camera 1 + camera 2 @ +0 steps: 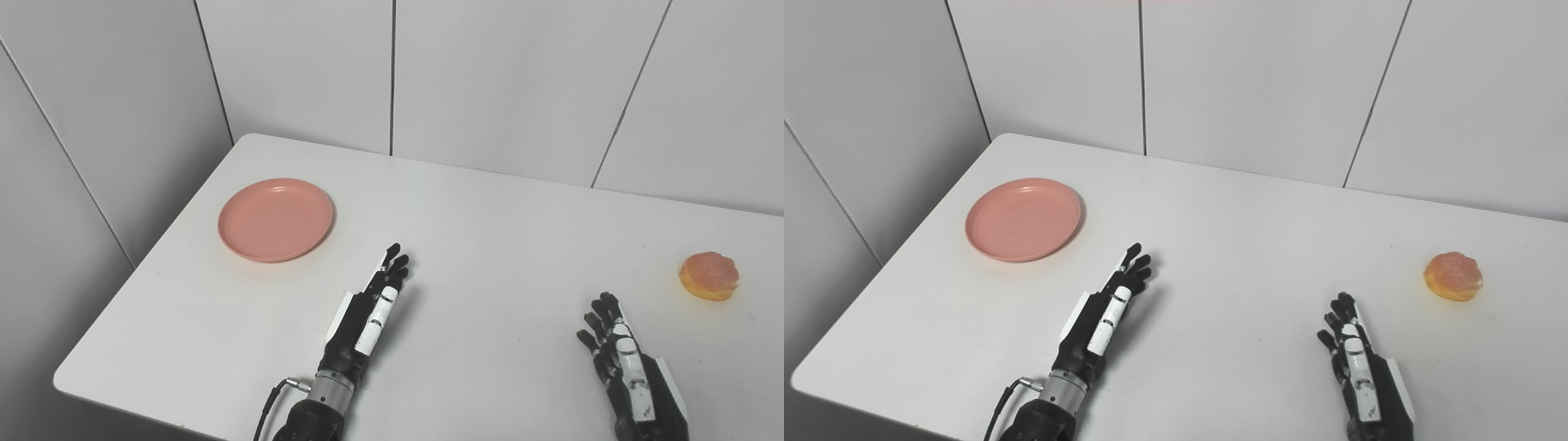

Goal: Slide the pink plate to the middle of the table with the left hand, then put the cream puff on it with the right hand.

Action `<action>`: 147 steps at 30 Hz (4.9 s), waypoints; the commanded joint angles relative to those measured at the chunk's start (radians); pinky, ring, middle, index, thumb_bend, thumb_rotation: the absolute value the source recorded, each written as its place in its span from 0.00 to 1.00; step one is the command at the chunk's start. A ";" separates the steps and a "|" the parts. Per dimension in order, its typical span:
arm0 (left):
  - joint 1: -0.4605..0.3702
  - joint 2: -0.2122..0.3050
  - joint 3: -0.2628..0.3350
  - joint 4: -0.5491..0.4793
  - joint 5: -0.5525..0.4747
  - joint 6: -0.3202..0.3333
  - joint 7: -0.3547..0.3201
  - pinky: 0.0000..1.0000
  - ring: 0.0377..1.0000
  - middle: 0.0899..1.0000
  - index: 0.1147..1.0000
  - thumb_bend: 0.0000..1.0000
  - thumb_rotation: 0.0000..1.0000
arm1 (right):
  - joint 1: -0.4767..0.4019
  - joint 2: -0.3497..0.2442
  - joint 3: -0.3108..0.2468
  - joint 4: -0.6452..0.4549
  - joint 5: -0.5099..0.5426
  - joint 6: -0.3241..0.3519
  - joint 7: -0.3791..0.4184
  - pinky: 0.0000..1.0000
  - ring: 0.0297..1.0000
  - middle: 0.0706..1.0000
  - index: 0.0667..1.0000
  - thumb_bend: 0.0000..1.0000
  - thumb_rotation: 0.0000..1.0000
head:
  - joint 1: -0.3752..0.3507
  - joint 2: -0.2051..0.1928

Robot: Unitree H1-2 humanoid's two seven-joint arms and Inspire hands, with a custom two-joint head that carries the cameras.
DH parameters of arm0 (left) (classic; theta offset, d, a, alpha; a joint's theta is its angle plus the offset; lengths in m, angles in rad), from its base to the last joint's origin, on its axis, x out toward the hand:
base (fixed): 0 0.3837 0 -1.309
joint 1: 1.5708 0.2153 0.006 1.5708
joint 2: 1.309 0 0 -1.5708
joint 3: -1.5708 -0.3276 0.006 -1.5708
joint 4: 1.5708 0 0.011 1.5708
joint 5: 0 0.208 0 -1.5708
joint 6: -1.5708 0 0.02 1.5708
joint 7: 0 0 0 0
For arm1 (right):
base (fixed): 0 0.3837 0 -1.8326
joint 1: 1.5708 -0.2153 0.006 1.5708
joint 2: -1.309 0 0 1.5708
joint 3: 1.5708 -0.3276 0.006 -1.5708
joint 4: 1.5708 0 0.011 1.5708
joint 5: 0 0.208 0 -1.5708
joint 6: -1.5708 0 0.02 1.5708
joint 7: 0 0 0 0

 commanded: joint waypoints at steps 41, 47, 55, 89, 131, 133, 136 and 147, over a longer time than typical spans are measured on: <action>0.000 0.025 0.012 -0.170 -0.122 0.117 -0.040 0.97 0.95 0.96 0.96 0.48 1.00 | -0.004 0.019 0.020 -0.082 -0.011 0.040 -0.019 1.00 1.00 1.00 1.00 0.17 1.00 | 0.003 0.060; -0.032 0.048 0.024 -0.232 -0.143 0.138 -0.041 0.96 0.95 0.95 0.94 0.50 1.00 | -0.006 0.017 0.019 -0.078 -0.013 0.028 -0.019 1.00 1.00 1.00 1.00 0.17 1.00 | 0.008 0.068; -0.073 0.077 0.049 -0.324 -0.140 0.194 -0.031 0.93 0.92 0.93 0.92 0.49 1.00 | -0.012 0.015 0.017 -0.072 -0.005 0.026 -0.014 1.00 1.00 1.00 1.00 0.16 1.00 | 0.016 0.078; -0.334 0.203 0.319 -0.245 -0.190 0.211 0.075 0.94 0.91 0.92 0.91 0.45 1.00 | -0.016 0.007 0.013 -0.070 0.031 0.043 -0.006 1.00 1.00 1.00 1.00 0.14 1.00 | 0.045 0.060; -0.418 0.437 0.530 0.099 -0.366 0.197 0.085 0.94 0.91 0.91 0.90 0.41 1.00 | -0.013 0.005 0.008 -0.080 0.050 0.049 -0.012 1.00 1.00 1.00 1.00 0.13 1.00 | 0.059 0.052; -0.418 0.440 0.530 0.107 -0.373 0.203 0.088 0.94 0.91 0.91 0.90 0.41 1.00 | -0.013 0.004 0.007 -0.079 0.049 0.048 -0.012 1.00 1.00 1.00 1.00 0.13 1.00 | 0.059 0.053; -0.418 0.443 0.533 0.127 -0.380 0.203 0.092 0.94 0.91 0.91 0.90 0.40 1.00 | -0.014 0.004 0.006 -0.078 0.053 0.048 -0.011 1.00 1.00 1.00 1.00 0.13 1.00 | 0.060 0.053; -0.410 0.461 0.535 0.210 -0.398 0.195 0.074 0.95 0.92 0.92 0.90 0.38 1.00 | -0.012 0.006 0.003 -0.085 0.049 0.054 -0.017 1.00 1.00 1.00 1.00 0.12 1.00 | 0.059 0.057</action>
